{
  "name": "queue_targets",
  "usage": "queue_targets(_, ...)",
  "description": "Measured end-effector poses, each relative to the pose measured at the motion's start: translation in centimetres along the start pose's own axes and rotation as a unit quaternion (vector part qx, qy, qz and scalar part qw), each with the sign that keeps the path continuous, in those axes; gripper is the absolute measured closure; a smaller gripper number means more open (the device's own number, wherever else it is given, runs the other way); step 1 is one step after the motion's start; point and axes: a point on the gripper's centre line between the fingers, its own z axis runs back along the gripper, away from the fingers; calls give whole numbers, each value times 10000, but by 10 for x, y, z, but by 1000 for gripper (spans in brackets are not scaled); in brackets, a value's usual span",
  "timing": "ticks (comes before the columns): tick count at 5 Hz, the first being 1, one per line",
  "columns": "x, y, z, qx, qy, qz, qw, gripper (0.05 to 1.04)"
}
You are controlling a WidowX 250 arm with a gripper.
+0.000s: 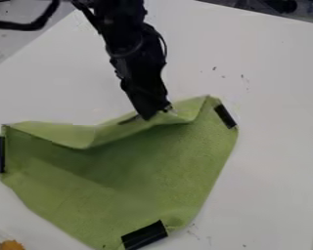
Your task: Fold the cloth from top left to bottom right.
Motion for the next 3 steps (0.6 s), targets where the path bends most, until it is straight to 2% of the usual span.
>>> queue_targets(1,4,-34,20,-446,239,458,9977,631)
queue_targets(2,0,-52,32,-854,373,643,9936,324)
queue_targets(3,-3,-56,33,-943,499,642,9922,93)
